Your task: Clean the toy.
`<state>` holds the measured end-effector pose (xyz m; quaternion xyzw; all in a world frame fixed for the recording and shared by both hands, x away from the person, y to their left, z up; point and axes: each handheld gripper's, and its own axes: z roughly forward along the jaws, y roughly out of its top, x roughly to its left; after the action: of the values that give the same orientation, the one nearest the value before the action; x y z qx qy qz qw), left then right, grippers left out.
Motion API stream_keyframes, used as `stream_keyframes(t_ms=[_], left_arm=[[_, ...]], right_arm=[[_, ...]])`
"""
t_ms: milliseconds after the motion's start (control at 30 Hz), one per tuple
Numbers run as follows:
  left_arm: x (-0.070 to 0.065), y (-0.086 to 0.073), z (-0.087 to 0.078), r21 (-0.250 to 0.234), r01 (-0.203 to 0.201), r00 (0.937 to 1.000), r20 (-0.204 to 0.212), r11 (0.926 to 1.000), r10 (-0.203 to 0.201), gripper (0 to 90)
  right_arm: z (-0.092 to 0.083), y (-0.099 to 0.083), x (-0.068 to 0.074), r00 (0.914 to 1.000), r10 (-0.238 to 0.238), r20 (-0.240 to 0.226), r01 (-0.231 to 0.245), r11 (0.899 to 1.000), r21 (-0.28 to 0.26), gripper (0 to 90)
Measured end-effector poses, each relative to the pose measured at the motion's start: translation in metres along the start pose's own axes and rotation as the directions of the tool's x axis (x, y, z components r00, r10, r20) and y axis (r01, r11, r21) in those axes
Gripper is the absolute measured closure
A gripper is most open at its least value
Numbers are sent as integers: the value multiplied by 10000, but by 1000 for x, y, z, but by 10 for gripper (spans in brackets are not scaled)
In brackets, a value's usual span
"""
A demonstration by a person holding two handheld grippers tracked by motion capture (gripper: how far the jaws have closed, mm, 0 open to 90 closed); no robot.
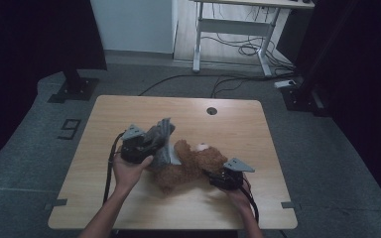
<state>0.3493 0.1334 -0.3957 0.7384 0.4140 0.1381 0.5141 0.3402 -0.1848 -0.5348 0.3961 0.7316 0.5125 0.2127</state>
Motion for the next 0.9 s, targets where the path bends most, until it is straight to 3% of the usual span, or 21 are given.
stream_keyframes(t_ms=[100, 200, 300, 400, 533, 633, 733, 800, 833, 900], left_arm=[[-28, 16, 13, -23, -507, 9974, 516, 9987, 508, 777], [-57, 24, 42, 411, -952, 9898, 1101, 9946, 902, 775], [-79, 20, 72, 1063, -1221, 9839, 1436, 9868, 1062, 774], [-93, 10, 102, 1687, -1245, 9821, 1611, 9778, 973, 774], [-99, -6, 128, 2269, -1355, 9845, 1402, 9644, 1054, 773], [-96, -21, 136, 2180, -1446, 9848, 1268, 9652, 1189, 775], [-91, -23, 128, 2025, -1523, 9851, 1103, 9674, 1320, 779], [-83, -24, 118, 1926, -1618, 9863, 645, 9678, 1521, 778], [-75, -25, 111, 1861, -1524, 9882, 439, 9706, 1468, 777], [-61, -28, 99, 1711, -1167, 9925, 554, 9783, 1087, 777]], right_arm=[[0, 0, 0, 10000, 11, 15, -11, 10000, -7, 310], [0, 0, 0, 10000, 32, 39, -32, 10000, -26, 309], [0, 0, 1, 10000, -30, 59, 30, 10000, -23, 309], [-1, 0, 1, 9999, -88, 65, 88, 10000, -34, 309], [-1, 0, 3, 9998, -175, 79, 176, 9998, -37, 309], [-1, -1, 3, 9995, -251, 171, 248, 9996, 147, 310], [-1, -2, 3, 9993, -351, 150, 349, 9993, 164, 313], [-1, -2, 2, 9994, -310, 146, 307, 9994, 162, 314], [-1, -2, 1, 9996, -261, 115, 259, 9995, 160, 314], [-2, -2, 0, 9999, -144, 52, 143, 9998, 123, 313]])
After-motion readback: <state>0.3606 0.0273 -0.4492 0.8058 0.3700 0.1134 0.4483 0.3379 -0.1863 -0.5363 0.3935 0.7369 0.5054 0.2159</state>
